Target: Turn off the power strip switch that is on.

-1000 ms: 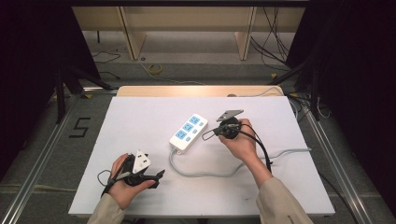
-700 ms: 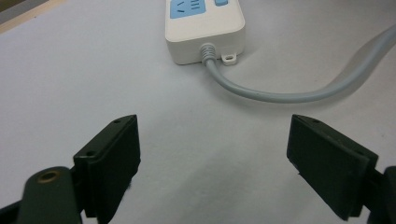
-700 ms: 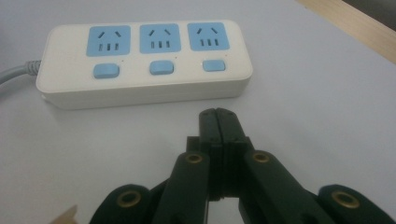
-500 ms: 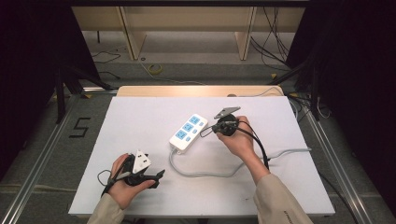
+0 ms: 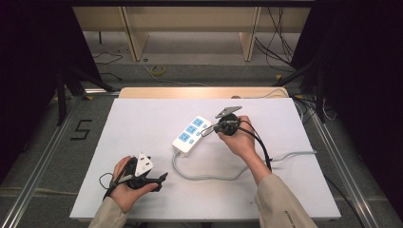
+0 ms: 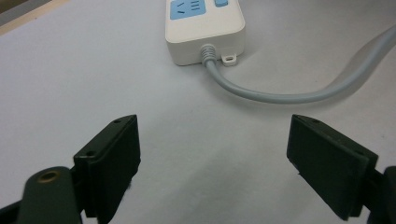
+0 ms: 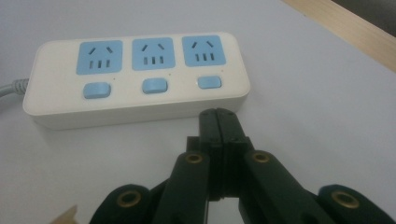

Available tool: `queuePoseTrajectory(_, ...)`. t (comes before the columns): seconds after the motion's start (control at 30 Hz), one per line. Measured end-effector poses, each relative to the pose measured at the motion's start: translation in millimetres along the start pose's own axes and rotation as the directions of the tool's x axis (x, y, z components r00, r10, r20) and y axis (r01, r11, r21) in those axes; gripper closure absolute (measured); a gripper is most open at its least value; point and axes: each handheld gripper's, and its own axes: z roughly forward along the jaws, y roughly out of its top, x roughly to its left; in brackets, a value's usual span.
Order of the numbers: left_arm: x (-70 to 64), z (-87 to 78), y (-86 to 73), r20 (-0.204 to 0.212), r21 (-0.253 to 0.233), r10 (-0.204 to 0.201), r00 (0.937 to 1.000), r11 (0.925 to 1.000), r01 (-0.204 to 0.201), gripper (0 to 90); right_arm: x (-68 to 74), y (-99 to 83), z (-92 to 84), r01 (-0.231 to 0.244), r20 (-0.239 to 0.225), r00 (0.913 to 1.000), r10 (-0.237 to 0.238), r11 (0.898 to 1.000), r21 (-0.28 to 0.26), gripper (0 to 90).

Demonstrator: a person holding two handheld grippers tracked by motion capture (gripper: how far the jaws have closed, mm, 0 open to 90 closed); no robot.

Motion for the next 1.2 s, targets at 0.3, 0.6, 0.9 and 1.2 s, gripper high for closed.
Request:
queuePoseTrajectory(0.3,0.1,0.2,0.0,0.001,0.001,0.000,1.0000,1.0000,0.000,17.2,-0.5,2.3,7.9,-0.005,-0.003,1.0000,0.005,1.000,0.007,90.0)
queuePoseTrajectory(0.6,0.2,0.6,-0.1,0.002,0.000,0.000,1.0000,1.0000,0.000,17.2,-0.1,5.4,15.9,-0.012,-0.010,0.9999,0.012,1.000,0.006,90.0)
queuePoseTrajectory(0.9,0.0,1.1,0.0,0.004,-0.002,-0.005,1.0000,1.0000,0.005,17.2,-0.5,11.9,19.8,-0.004,-0.009,1.0000,0.004,1.000,0.009,90.0)
queuePoseTrajectory(1.2,0.1,1.2,0.0,0.005,-0.002,-0.005,1.0000,1.0000,0.005,17.1,-3.4,14.9,25.5,-0.009,-0.007,0.9999,0.009,1.000,0.019,90.0)
